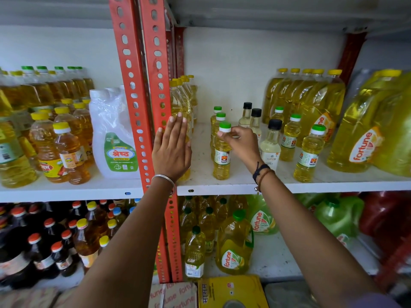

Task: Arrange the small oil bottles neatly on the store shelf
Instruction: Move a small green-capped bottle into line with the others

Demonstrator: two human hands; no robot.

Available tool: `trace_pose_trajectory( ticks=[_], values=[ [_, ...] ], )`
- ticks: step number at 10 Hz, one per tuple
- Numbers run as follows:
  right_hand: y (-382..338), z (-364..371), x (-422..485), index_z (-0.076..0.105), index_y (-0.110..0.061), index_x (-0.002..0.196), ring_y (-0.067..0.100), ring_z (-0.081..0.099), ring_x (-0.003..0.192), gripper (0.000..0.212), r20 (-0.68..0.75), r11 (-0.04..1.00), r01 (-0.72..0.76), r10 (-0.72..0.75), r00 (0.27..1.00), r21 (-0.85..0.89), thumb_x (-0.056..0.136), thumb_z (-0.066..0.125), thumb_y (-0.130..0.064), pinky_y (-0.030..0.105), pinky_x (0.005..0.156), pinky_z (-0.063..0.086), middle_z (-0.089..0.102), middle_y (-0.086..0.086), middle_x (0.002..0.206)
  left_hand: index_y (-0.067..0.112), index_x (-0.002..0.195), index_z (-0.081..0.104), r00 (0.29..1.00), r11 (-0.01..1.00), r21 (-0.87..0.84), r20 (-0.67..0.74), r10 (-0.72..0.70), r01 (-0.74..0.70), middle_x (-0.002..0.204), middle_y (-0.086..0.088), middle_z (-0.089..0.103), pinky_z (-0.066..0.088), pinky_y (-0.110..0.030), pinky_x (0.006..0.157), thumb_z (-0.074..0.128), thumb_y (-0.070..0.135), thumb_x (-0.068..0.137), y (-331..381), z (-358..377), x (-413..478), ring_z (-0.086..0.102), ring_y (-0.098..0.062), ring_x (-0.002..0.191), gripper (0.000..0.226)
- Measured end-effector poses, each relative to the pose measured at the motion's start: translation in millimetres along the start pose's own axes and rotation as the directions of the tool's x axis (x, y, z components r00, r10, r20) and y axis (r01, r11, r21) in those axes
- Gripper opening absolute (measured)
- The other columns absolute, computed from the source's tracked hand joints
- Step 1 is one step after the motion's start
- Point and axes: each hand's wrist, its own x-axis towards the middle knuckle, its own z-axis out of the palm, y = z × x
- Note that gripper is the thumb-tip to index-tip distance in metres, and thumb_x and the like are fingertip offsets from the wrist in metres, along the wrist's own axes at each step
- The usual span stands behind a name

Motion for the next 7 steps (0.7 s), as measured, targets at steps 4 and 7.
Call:
trace_pose_trajectory(
  ticks=[4, 7],
  values=[
    [-7.7, -5.7, -15.9, 0.071, -0.012, 0.101, 0.015, 0.063, 0.092, 0.031, 0.010, 0.999, 0.009, -0.009, 1.000, 0.032, 0.079, 0.071, -0.034, 0.024, 0.077, 0.043, 0.073, 0.008, 0.103, 0.007, 0.147, 0.029, 1.000, 1.000, 0.006, -0.007, 0.004, -0.004, 0.153, -0.010, 0.030, 0.002, -0.036, 0.118, 0.031, 0.029, 0.095, -0.9, 1.5, -0.5, 0.000, -0.013, 0.146, 0.057],
    [-8.8, -6.3, -18.2, 0.070, -0.011, 0.105, 0.012, 0.060, 0.092, 0.034, 0.012, 0.999, 0.027, -0.027, 1.000, 0.017, 0.081, 0.069, -0.036, 0.013, 0.066, 0.039, 0.071, 0.007, 0.106, 0.007, 0.148, 0.028, 1.000, 1.000, 0.014, -0.001, 0.001, -0.001, 0.154, -0.009, 0.028, 0.003, -0.037, 0.118, 0.031, 0.029, 0.095, -0.1, 2.6, -1.4, 0.000, -0.013, 0.146, 0.057]
  ],
)
